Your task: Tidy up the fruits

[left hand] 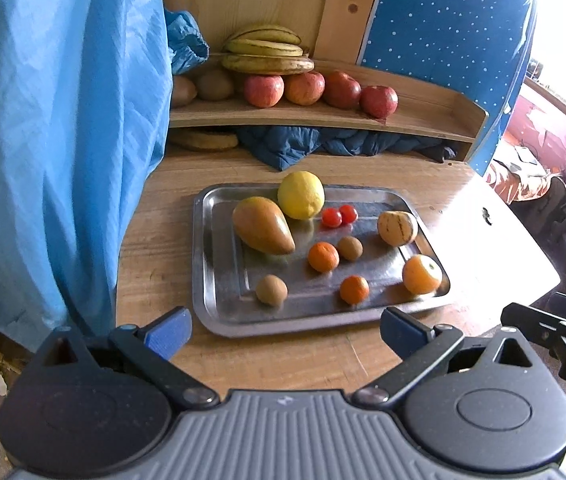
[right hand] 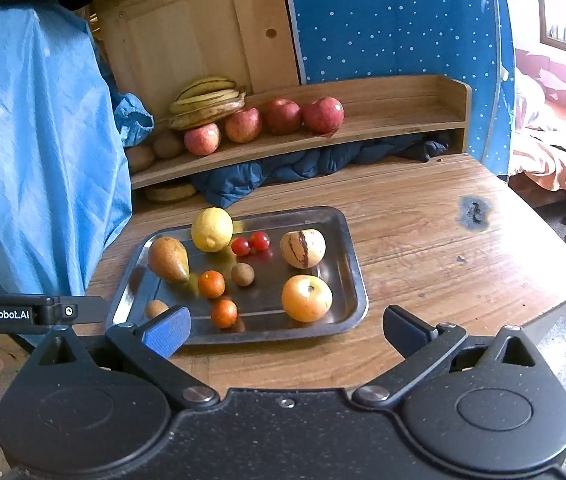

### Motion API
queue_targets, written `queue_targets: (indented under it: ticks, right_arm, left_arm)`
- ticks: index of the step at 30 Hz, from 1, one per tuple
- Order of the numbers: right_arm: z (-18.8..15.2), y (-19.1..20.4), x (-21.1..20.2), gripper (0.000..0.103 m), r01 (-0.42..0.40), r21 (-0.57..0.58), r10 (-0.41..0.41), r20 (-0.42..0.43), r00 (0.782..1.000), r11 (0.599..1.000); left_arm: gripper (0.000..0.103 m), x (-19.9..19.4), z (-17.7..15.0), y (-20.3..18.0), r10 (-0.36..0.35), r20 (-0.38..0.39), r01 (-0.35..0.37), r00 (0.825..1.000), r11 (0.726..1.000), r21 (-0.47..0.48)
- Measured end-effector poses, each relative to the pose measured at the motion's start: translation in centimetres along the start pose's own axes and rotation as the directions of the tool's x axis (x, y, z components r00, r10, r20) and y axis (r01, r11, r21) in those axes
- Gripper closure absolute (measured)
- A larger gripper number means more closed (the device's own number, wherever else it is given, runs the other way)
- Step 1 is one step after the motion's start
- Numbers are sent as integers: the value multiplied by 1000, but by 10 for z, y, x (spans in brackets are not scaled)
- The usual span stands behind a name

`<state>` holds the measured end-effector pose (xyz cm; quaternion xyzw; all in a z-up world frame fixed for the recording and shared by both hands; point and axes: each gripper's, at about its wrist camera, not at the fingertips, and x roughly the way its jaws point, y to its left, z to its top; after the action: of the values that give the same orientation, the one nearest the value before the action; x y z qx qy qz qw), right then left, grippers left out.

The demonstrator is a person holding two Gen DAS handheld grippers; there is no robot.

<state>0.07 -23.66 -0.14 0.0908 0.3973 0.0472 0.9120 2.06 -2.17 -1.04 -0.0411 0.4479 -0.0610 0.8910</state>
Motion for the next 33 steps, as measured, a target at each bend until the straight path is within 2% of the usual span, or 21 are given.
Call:
queue_targets:
  ticks: [16,33]
  right_arm:
    - [-33,0,-35,1,-29,-24,29,22,999,999]
    - [-41,12,-38,1,-33,-19,33,8,999,999]
  left_arm:
    - [1,-33,-37,0,0,16,0,1000,1000,-28]
    - [1,-41,-50,10,8,-2,-8,1000,999,-33]
